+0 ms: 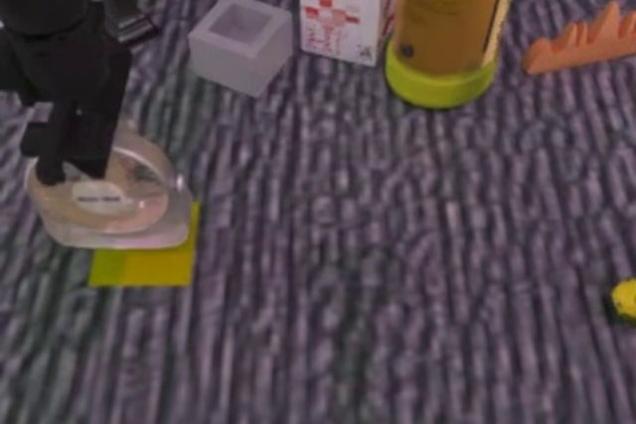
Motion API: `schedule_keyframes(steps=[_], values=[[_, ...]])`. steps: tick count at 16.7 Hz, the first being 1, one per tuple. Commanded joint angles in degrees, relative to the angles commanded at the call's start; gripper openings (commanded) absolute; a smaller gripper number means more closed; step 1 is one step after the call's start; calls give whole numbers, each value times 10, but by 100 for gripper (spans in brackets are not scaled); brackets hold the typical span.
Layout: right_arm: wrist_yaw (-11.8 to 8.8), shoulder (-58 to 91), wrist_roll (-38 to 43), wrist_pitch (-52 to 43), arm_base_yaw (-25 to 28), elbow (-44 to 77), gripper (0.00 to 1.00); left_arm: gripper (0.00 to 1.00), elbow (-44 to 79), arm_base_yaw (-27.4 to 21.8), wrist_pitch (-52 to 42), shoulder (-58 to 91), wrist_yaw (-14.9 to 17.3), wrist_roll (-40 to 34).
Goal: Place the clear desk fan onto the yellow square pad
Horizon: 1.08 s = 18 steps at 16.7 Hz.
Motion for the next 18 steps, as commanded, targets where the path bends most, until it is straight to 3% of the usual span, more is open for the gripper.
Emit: schedule_keyframes(steps=[16, 18], values=[[0, 0, 0, 0, 0, 0, 100, 0, -69, 4, 77, 7, 0, 4], [0, 0, 0, 0, 0, 0, 100, 15, -69, 4, 77, 7, 0, 4]])
